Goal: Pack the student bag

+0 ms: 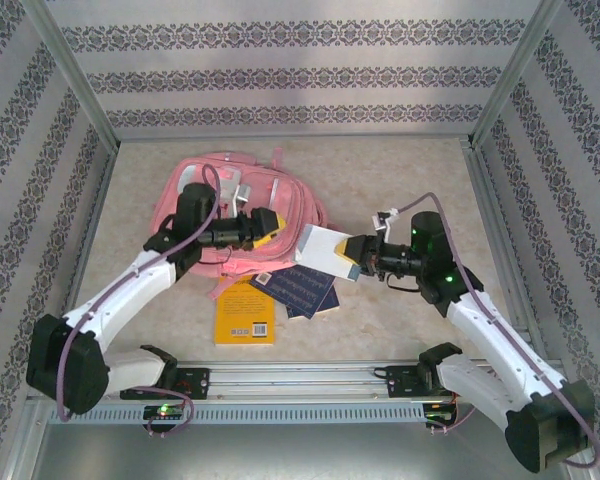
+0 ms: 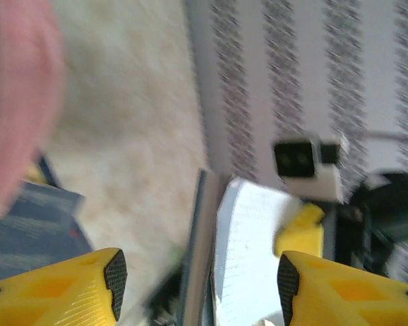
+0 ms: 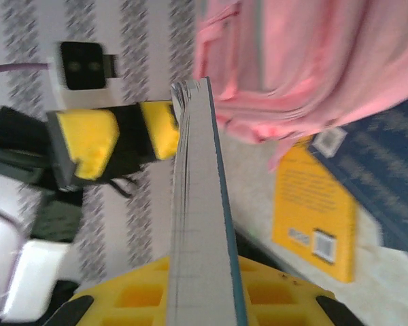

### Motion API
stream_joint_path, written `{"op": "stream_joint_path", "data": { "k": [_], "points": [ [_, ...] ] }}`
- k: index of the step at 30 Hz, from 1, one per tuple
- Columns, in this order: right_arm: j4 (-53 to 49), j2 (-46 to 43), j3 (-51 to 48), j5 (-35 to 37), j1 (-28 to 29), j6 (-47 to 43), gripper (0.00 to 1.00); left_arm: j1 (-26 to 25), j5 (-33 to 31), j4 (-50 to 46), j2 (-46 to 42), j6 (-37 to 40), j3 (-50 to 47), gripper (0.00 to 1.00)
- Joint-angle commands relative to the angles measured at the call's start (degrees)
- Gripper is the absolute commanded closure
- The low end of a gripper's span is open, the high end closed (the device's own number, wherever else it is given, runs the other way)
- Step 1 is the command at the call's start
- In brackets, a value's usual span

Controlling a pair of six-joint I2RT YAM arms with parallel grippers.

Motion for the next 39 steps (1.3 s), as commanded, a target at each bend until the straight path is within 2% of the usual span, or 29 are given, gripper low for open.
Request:
{"op": "stream_joint_path", "data": {
  "k": [1, 5, 8, 15, 19, 28, 34, 36, 39],
  "points": [
    [-14.33, -5.05, 2.0, 9.2, -2.26, -7.59, 1.0, 1.17, -11.59, -17.44, 4.71, 15.26, 8.37, 0.39],
    [-19.89, -7.56, 2.65, 10.34, -4.52, -9.64, 1.0, 2.17, -16.61, -21.75, 12.76, 20.67, 17.75, 0.41],
    [-22.91, -7.39, 3.27, 10.35, -5.24, -10.85, 1.0, 4.07, -18.03, -22.12, 17.96, 22.17, 21.79, 0.44],
    [-25.03, -6.52, 4.57, 8.84, -6.17, -12.72, 1.0, 6.09, -14.29, -25.27, 28.5, 26.23, 30.46, 0.51],
    [-24.48, -6.08, 4.12, 8.36, -6.37, -12.56, 1.0, 6.19, -12.44, -24.68, 30.55, 26.56, 30.7, 0.55],
    [-20.48, -5.02, 1.34, 7.23, -6.81, -10.19, 1.0, 5.61, -4.54, -17.58, 32.6, 21.41, 25.82, 0.64],
    [-18.2, -5.11, 0.16, 6.78, -7.1, -8.68, 1.0, 4.38, -4.1, -15.02, 33.07, 19.14, 23.06, 0.67],
    [-17.64, -4.8, 0.25, 6.95, -7.15, -8.54, 1.0, 3.92, -4.63, -15.33, 33.32, 19.07, 23.18, 0.76],
    [-18.21, -4.17, 2.13, 8.57, -7.2, -9.37, 1.0, 3.46, -6.15, -16.34, 33.23, 17.74, 24.14, 0.97]
  ]
}}
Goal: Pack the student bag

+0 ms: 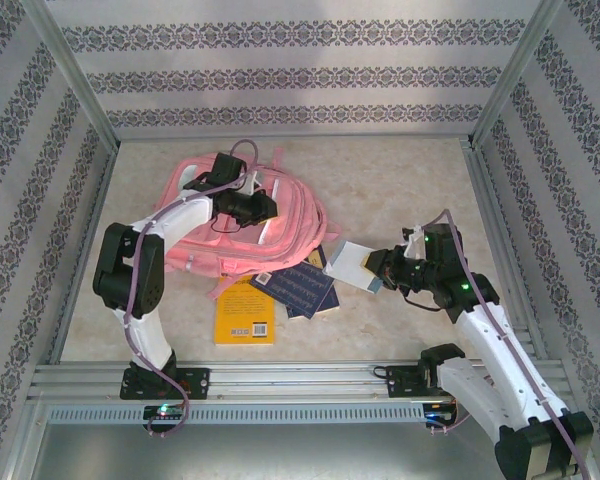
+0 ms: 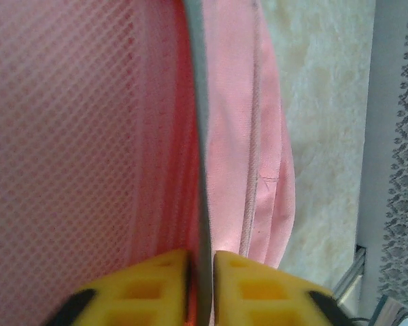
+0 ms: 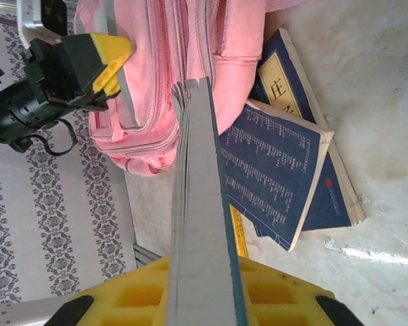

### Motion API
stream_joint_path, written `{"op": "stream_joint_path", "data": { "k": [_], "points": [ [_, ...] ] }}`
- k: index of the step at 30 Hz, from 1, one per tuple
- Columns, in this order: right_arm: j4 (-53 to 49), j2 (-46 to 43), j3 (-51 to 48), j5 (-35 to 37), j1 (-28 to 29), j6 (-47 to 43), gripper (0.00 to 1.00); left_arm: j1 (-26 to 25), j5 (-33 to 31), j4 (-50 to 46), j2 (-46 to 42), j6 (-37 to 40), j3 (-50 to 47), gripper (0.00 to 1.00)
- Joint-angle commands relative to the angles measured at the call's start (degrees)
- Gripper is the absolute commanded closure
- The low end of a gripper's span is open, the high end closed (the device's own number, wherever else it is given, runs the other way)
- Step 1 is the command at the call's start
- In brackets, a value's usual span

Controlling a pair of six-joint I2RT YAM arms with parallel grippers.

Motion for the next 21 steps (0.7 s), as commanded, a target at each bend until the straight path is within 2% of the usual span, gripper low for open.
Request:
{"op": "stream_joint_path", "data": {
  "k": [1, 4, 6, 14, 17, 21],
  "points": [
    [-0.36, 0.49, 4.49, 2.27, -0.47, -1.73, 1.0, -1.36, -0.93, -0.35, -0.41, -1.26, 1.65, 1.0],
    [-5.92, 1.75, 12.26, 9.31, -0.81, -6.4, 1.0, -2.0, -6.59, -6.4, -4.23, -0.62, 4.42, 1.0],
    [-6.37, 3.91, 14.92, 11.41, -1.18, -7.1, 1.0, -1.75, -8.97, -8.68, -7.17, -0.67, 5.77, 1.0],
    [0.82, 12.68, 16.53, 14.56, -1.22, -5.95, 1.0, 1.15, -8.36, -19.6, -13.3, 1.36, 13.21, 1.0],
    [6.71, 16.61, 16.4, 11.32, -1.12, -5.58, 1.0, 3.1, -9.15, -23.69, -15.16, 2.78, 14.78, 1.0],
    [17.04, 24.01, 16.5, 2.08, -0.12, -2.51, 1.0, 5.17, -8.0, -25.06, -17.17, 1.87, 15.84, 1.0]
  ]
}}
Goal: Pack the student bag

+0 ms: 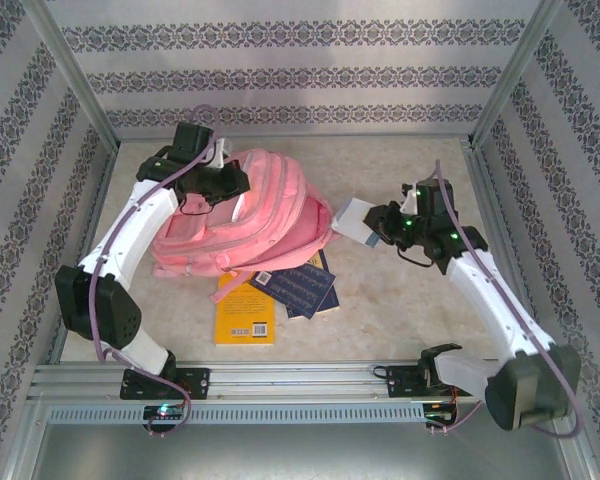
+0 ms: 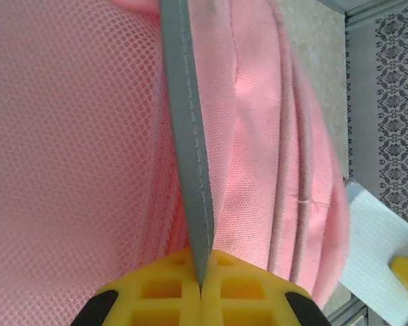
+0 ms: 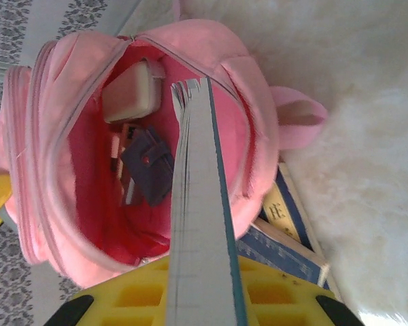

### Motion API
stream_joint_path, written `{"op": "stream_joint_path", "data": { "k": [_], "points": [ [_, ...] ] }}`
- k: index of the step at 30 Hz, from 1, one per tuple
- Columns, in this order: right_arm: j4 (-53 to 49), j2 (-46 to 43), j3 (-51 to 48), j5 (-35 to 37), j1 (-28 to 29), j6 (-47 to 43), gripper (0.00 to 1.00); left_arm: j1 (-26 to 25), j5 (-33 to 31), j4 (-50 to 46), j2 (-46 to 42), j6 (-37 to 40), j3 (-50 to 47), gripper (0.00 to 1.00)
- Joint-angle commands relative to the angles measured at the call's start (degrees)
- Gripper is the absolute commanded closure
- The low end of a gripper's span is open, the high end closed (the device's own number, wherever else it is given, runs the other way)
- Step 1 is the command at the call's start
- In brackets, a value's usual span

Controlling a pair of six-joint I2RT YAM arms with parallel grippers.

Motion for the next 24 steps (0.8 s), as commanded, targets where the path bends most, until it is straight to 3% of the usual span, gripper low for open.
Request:
{"op": "stream_joint_path", "data": {
  "k": [1, 8, 13, 17, 24],
  "points": [
    [14.27, 5.06, 0.55, -9.13, 1.19, 2.51, 1.0, 1.28, 1.96, -3.82, -3.0, 1.01, 3.82, 1.0],
    [30.83, 18.85, 3.56, -20.3, 5.58, 8.09, 1.0, 1.84, 6.46, -1.21, -2.59, 1.2, 5.8, 1.0],
    [34.7, 25.84, 5.86, -19.99, 9.55, 8.01, 1.0, 2.19, 10.16, 2.54, -2.23, 0.08, 4.24, 1.0],
    [44.68, 32.22, 7.66, -22.02, 12.07, 13.18, 1.0, 2.41, 10.73, 3.25, -2.47, 0.16, 4.02, 1.0],
    [44.7, 43.18, 17.56, -19.69, 19.16, 13.87, 1.0, 3.34, 11.87, 5.54, -2.82, -1.06, 3.24, 1.0]
  ]
}}
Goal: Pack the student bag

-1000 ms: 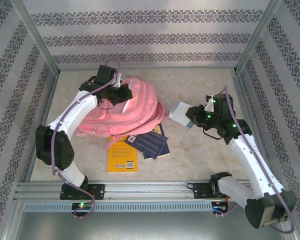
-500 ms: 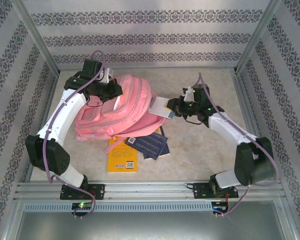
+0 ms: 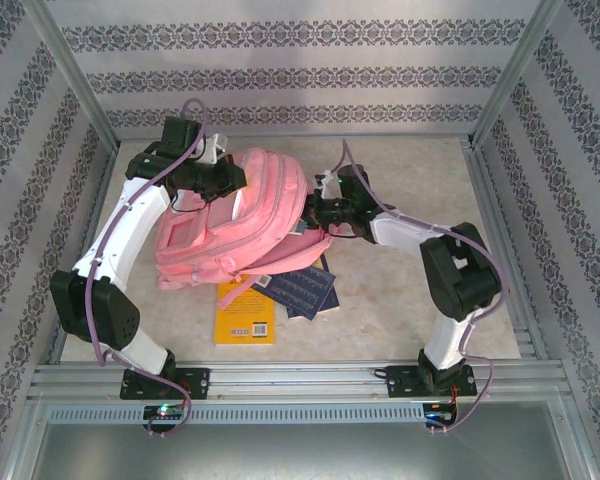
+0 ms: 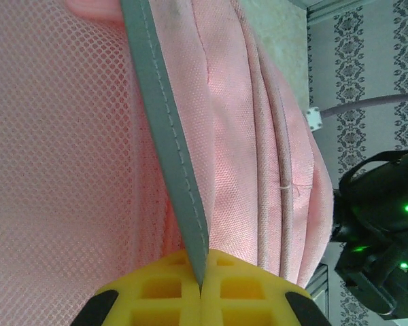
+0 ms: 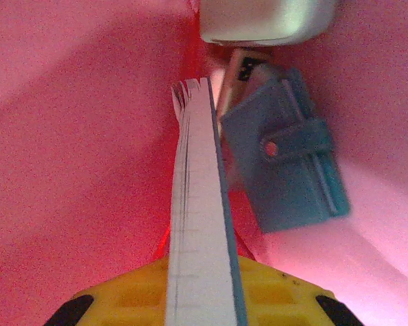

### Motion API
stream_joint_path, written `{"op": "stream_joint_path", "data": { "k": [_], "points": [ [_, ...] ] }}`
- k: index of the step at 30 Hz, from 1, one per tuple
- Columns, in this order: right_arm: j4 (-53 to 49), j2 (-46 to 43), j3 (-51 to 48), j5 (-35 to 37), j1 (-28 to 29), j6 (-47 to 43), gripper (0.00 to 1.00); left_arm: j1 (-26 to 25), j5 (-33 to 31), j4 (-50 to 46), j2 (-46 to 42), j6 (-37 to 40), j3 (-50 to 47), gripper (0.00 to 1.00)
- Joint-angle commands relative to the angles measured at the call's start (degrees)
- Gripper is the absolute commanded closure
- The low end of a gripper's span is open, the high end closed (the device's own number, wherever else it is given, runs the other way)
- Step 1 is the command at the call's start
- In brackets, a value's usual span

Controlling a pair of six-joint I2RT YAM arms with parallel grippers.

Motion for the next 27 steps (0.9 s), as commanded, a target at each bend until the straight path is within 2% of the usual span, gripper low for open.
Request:
{"op": "stream_joint_path", "data": {
  "k": [1, 5, 6, 8, 11, 12, 14, 17, 20, 27],
  "points": [
    [5.11, 4.62, 6.05, 0.1, 4.07, 1.53, 1.0, 0.92, 4.33, 7.04, -2.46, -1.19, 1.0, 1.0],
    [5.95, 11.46, 12.25, 4.03, 8.36, 5.55, 1.0, 1.5, 4.71, 7.67, -2.14, -1.62, 1.64, 1.0],
    [4.42, 12.89, 14.41, 4.77, 9.45, 5.45, 0.95, 1.65, 4.71, 7.8, -2.14, -1.78, 1.56, 1.0],
    [1.05, 15.09, 18.56, 4.71, 11.5, 3.37, 0.82, 1.89, 4.71, 8.08, -1.9, -2.2, 1.24, 1.0],
    [-7.18, 14.93, 20.45, 7.33, 12.21, -1.49, 0.46, 2.27, 4.69, 8.52, -1.48, -3.2, 0.76, 1.0],
    [-8.11, 13.68, 19.34, 8.52, 11.78, -2.47, 0.39, 2.35, 4.43, 8.51, -1.32, -3.28, 0.83, 1.0],
    [-11.04, 10.98, 17.36, 10.33, 10.57, -4.31, 0.31, 2.64, 3.97, 8.08, -0.97, -3.28, 1.07, 1.0],
    [-13.34, 6.48, 14.13, 11.01, 8.59, -6.64, 0.27, 3.13, 3.41, 7.91, -0.43, -3.34, 1.02, 1.0],
    [-14.39, 1.75, 10.26, 12.46, 7.38, -8.22, 0.19, 3.27, 3.02, 7.81, -0.13, -3.39, 0.81, 1.0],
    [-21.07, -6.97, 4.29, 17.09, 5.58, -13.48, 0.18, 3.39, 1.61, 7.21, 0.84, -3.32, 0.37, 1.0]
  ]
}}
